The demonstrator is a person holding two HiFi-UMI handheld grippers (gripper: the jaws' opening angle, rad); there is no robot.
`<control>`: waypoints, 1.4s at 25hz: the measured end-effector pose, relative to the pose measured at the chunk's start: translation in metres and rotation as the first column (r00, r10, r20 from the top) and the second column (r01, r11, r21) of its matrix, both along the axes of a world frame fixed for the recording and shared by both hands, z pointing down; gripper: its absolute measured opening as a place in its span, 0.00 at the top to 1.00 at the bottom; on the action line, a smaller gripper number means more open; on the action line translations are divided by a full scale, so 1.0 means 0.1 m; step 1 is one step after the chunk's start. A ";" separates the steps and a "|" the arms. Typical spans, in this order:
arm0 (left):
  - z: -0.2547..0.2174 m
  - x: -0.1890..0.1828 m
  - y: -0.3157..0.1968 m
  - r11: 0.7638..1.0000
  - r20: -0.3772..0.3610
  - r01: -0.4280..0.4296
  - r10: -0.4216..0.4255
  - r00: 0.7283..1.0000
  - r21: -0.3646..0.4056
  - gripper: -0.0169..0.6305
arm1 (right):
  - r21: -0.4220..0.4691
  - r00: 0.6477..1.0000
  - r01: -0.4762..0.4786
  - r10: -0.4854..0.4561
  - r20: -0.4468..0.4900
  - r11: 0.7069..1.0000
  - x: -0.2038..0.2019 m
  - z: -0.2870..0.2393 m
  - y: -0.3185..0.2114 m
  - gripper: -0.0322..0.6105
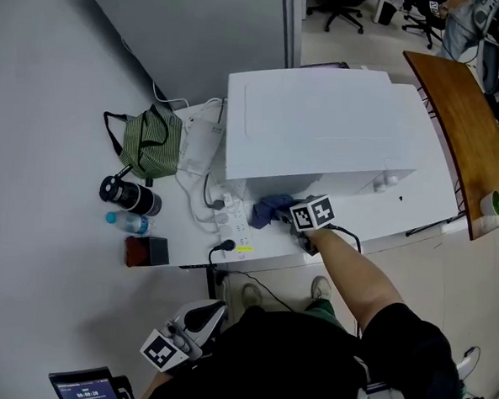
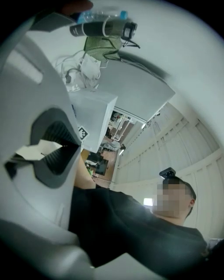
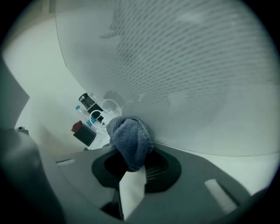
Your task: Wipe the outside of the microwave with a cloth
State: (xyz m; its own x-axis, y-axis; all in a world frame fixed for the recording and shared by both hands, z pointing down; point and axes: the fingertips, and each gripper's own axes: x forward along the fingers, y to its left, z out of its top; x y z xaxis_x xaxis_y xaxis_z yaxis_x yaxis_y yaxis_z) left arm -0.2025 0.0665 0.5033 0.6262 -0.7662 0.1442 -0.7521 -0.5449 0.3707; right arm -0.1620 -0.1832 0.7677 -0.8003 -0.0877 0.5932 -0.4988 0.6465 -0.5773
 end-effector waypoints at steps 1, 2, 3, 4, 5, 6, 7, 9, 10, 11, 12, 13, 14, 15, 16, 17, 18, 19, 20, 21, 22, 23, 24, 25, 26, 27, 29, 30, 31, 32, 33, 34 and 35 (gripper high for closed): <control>-0.01 0.09 -0.05 1.000 0.002 -0.024 0.024 1.000 0.001 0.97 | 0.003 1.000 -0.027 0.027 -0.004 1.000 0.23 0.01 -0.05 0.84; -0.01 0.20 -0.11 0.999 0.004 -0.052 0.051 0.999 0.002 0.97 | 0.007 0.998 -0.058 0.058 -0.008 0.998 0.48 0.01 -0.12 0.84; -0.01 0.30 -0.17 0.997 0.005 -0.081 0.081 0.997 0.000 0.97 | 0.012 0.996 -0.093 0.093 -0.013 0.996 0.75 0.02 -0.18 0.84; 0.00 0.42 -0.23 0.994 0.006 -0.110 0.110 0.994 -0.001 0.97 | 0.017 0.991 -0.131 0.131 -0.017 0.991 1.02 0.02 -0.25 0.84; -0.01 0.53 -0.29 0.990 0.006 -0.138 0.138 0.990 -0.003 0.97 | 0.023 0.985 -0.171 0.172 -0.022 0.985 1.30 0.02 -0.32 0.84; -0.01 0.65 -0.35 0.986 0.006 -0.164 0.164 0.986 -0.005 0.97 | 0.028 0.977 -0.213 0.214 -0.027 0.977 1.58 0.02 -0.39 0.84; -0.01 0.78 -0.40 0.982 0.006 -0.189 0.189 0.982 -0.006 0.97 | 0.034 0.966 -0.255 0.256 -0.031 0.966 1.85 0.01 -0.46 0.84; -0.02 1.04 -0.50 0.972 0.008 -0.234 0.234 0.972 -0.009 0.97 | 0.050 0.942 -0.330 0.332 -0.042 0.943 2.37 -0.02 -0.60 0.84; -0.02 1.17 -0.55 0.966 0.011 -0.258 0.258 0.966 -0.010 0.97 | 0.059 0.931 -0.359 0.362 -0.051 0.931 2.62 -0.01 -0.66 0.84; -0.03 1.29 -0.58 0.959 0.015 -0.282 0.282 0.959 -0.013 0.97 | 0.070 0.920 -0.382 0.386 -0.061 0.921 2.86 0.01 -0.71 0.84; -0.03 1.41 -0.62 0.952 0.020 -0.305 0.305 0.952 -0.015 0.97 | 0.083 0.911 -0.401 0.407 -0.073 0.912 3.07 0.02 -0.76 0.84; -0.04 1.51 -0.65 0.946 0.026 -0.324 0.324 0.946 -0.017 0.97 | 0.097 0.902 -0.416 0.424 -0.082 0.904 3.26 0.02 -0.81 0.84; -0.05 1.61 -0.67 0.941 0.033 -0.337 0.338 0.941 -0.018 0.97 | 0.110 0.893 -0.431 0.441 -0.087 0.895 3.41 -0.01 -0.86 0.84; -0.06 1.69 -0.69 0.938 0.040 -0.345 0.345 0.938 -0.017 0.97 | 0.120 0.887 -0.444 0.455 -0.082 0.888 3.54 -0.05 -0.91 0.84; -0.08 1.76 -0.71 0.938 0.046 -0.347 0.347 0.937 -0.015 0.97 | 0.128 0.885 -0.449 0.460 -0.072 0.884 3.63 -0.11 -0.95 0.84; -0.10 1.81 -0.74 0.939 0.051 -0.344 0.344 0.937 -0.011 0.97 | 0.138 0.890 -0.440 0.451 -0.063 0.887 3.69 -0.17 -0.96 0.84; -0.13 1.86 -0.76 0.942 0.054 -0.336 0.336 0.940 -0.008 0.97 | 0.149 0.900 -0.419 0.431 -0.057 0.895 3.73 -0.23 -0.94 0.84; -0.16 1.89 -0.78 0.946 0.056 -0.325 0.324 0.944 -0.004 0.97 | 0.163 0.913 -0.392 0.404 -0.052 0.906 3.75 -0.29 -0.89 0.84; -0.20 1.92 -0.80 0.951 0.057 -0.309 0.309 0.949 0.001 0.97 | 0.177 0.926 -0.361 0.374 -0.045 0.916 3.76 -0.36 -0.82 0.84; -0.24 1.94 -0.81 0.956 0.057 -0.292 0.291 0.955 0.010 0.97 | 0.192 0.939 -0.329 0.342 -0.035 0.924 3.75 -0.43 -0.73 0.84; -0.28 1.95 -0.82 0.961 0.058 -0.275 0.273 0.960 0.021 0.97 | 0.208 0.951 -0.299 0.310 -0.019 0.931 3.73 -0.52 -0.63 0.84; -0.33 1.97 -0.82 0.965 0.060 -0.259 0.257 0.965 0.033 0.97 | 0.222 0.960 -0.273 0.279 0.004 0.936 3.70 -0.63 -0.50 0.84; -0.37 1.98 -0.81 0.969 0.063 -0.245 0.242 0.968 0.043 0.97 | 0.228 0.968 -0.250 0.248 0.037 0.941 3.65 -0.75 -0.36 0.84; -0.41 2.00 -0.78 0.971 0.066 -0.232 0.228 0.971 0.052 0.97 | 0.227 0.973 -0.229 0.216 0.082 0.947 3.59 -0.88 -0.21 0.84; -0.44 2.01 -0.76 0.974 0.067 -0.218 0.213 0.975 0.063 0.97 | 0.222 0.973 -0.211 0.184 0.137 0.952 3.52 -1.02 -0.05 0.84; -0.48 2.02 -0.75 0.976 0.067 -0.203 0.198 0.978 0.076 0.97 | 0.217 0.969 -0.193 0.151 0.195 0.957 3.44 -1.16 0.09 0.84; -0.59 2.07 -0.75 0.979 0.056 -0.175 0.170 0.984 0.107 0.97 | 0.215 0.953 -0.156 0.090 0.289 0.964 3.27 -1.43 0.32 0.84; -0.64 2.07 -0.73 0.978 0.052 -0.168 0.163 0.985 0.123 0.97 | 0.219 0.946 -0.138 0.063 0.318 0.966 3.19 -1.54 0.43 0.84; -0.69 2.06 -0.70 0.976 0.052 -0.169 0.163 0.985 0.139 0.97 | 0.226 0.940 -0.121 0.038 0.338 0.967 3.11 -1.65 0.55 0.84; -0.74 2.03 -0.66 0.973 0.054 -0.173 0.166 0.985 0.155 0.97 | 0.239 0.936 -0.106 0.016 0.351 0.965 3.04 -1.75 0.65 0.84; -0.78 1.99 -0.61 0.970 0.054 -0.176 0.169 0.984 0.170 0.97 | 0.259 0.934 -0.094 -0.005 0.356 0.961 2.98 -1.86 0.75 0.84; -0.82 1.93 -0.55 0.966 0.051 -0.178 0.171 0.984 0.185 0.97 | 0.288 0.936 -0.084 -0.024 0.352 0.954 2.93 -1.96 0.82 0.84; -0.85 1.87 -0.49 0.963 0.048 -0.180 0.174 0.984 0.200 0.97 | 0.321 0.939 -0.079 -0.038 0.343 0.944 2.89 -2.07 0.87 0.84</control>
State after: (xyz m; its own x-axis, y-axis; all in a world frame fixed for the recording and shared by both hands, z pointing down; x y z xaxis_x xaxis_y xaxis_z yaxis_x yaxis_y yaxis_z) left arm -0.0158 0.0179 0.4178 0.7524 -0.6585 0.0178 -0.6457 -0.7320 0.2174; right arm 0.1274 -0.0961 0.5603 -0.9433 -0.2473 0.2214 -0.3256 0.8188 -0.4728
